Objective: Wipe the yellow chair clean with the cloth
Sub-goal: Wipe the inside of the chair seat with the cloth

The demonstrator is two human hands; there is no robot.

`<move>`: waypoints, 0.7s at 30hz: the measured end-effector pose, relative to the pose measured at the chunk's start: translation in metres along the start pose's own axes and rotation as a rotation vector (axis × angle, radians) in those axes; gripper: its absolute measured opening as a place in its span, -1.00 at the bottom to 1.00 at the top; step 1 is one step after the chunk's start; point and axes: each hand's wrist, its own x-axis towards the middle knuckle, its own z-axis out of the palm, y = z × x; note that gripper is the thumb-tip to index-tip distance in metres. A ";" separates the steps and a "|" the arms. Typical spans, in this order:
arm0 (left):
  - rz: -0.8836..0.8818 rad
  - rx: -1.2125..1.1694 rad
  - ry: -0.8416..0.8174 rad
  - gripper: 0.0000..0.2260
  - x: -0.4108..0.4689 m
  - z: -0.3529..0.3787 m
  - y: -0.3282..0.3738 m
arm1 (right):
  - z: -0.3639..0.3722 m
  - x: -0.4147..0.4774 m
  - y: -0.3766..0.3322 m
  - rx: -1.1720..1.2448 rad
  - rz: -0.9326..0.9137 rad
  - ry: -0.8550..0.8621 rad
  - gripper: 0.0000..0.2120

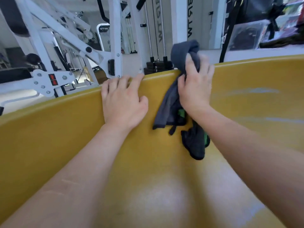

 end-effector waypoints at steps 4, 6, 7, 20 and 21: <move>0.003 0.021 0.020 -0.48 -0.001 0.002 -0.001 | -0.021 -0.156 -0.044 0.093 -0.199 -0.285 -0.50; 0.006 0.010 0.006 -0.49 -0.002 0.000 0.000 | -0.054 -0.216 -0.041 0.095 -0.591 -0.546 -0.52; 0.012 0.008 -0.006 -0.49 -0.002 -0.002 -0.001 | -0.061 -0.209 -0.029 0.089 -0.758 -0.615 -0.55; 0.032 0.040 -0.085 -0.40 -0.003 -0.007 0.002 | -0.117 -0.241 -0.044 0.170 -0.579 -1.008 -0.47; 0.049 0.046 -0.096 -0.39 -0.004 -0.009 0.001 | -0.120 -0.227 -0.031 0.185 -0.731 -1.014 -0.45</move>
